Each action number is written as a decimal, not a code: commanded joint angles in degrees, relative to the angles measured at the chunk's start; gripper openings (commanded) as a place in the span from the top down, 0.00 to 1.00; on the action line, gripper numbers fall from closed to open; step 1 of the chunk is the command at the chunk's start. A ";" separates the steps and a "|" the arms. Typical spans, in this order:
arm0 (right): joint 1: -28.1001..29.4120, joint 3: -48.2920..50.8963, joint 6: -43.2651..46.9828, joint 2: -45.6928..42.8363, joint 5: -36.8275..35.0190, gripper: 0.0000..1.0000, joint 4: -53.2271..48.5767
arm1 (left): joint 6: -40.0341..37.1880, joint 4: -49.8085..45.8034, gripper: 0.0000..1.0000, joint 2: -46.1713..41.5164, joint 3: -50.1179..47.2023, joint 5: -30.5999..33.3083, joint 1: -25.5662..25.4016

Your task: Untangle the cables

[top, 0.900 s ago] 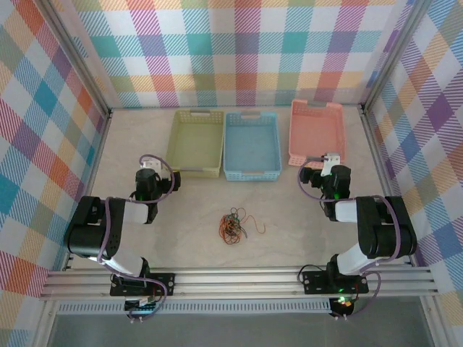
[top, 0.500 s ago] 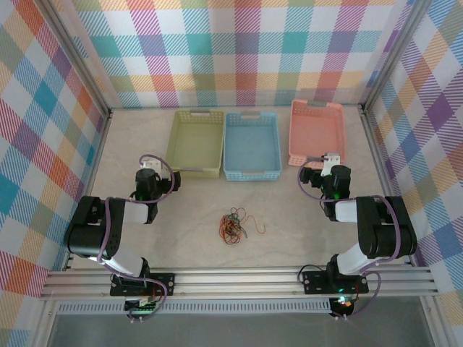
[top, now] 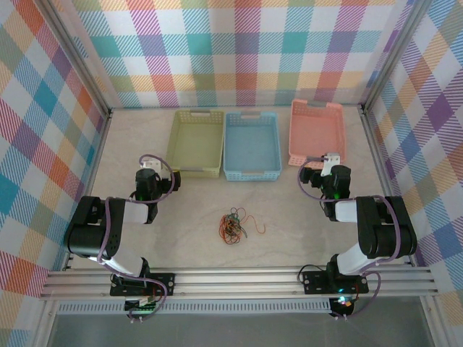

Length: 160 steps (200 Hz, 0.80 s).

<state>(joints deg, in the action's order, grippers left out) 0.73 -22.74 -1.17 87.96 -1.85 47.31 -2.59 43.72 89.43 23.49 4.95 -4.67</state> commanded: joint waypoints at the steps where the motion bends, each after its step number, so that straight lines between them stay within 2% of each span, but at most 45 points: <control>1: 0.15 -0.55 0.47 0.02 0.88 0.00 0.85 | 0.43 1.89 0.00 0.15 0.86 -0.99 0.75; 70: 0.19 -0.63 0.36 0.02 0.88 0.00 0.77 | 0.50 1.82 0.00 0.26 0.96 -1.53 1.07; 91: 0.18 -0.59 0.46 0.04 0.88 0.00 0.76 | 0.43 2.26 0.00 -1.64 0.11 0.47 0.49; 107: 0.68 -0.30 0.78 -0.94 -0.43 0.00 0.75 | 0.75 -6.56 0.00 -10.90 0.76 8.06 -1.70; 119: 1.66 -0.77 1.40 -3.81 -2.03 0.00 -2.22 | 3.21 -10.53 0.00 -18.54 0.74 10.36 -2.54; 137: 2.84 -2.41 1.70 -10.77 -4.58 0.00 -10.47 | 11.15 -18.76 0.00 -27.83 2.40 8.39 -3.03; 160: 3.93 -3.04 -1.13 -20.39 -5.41 0.00 -18.13 | 18.04 -32.62 0.00 -34.49 8.24 2.97 -3.22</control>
<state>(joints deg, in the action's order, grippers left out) 3.60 -23.53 -0.58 76.05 -5.21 36.77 6.20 26.72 59.35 26.52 10.96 -7.29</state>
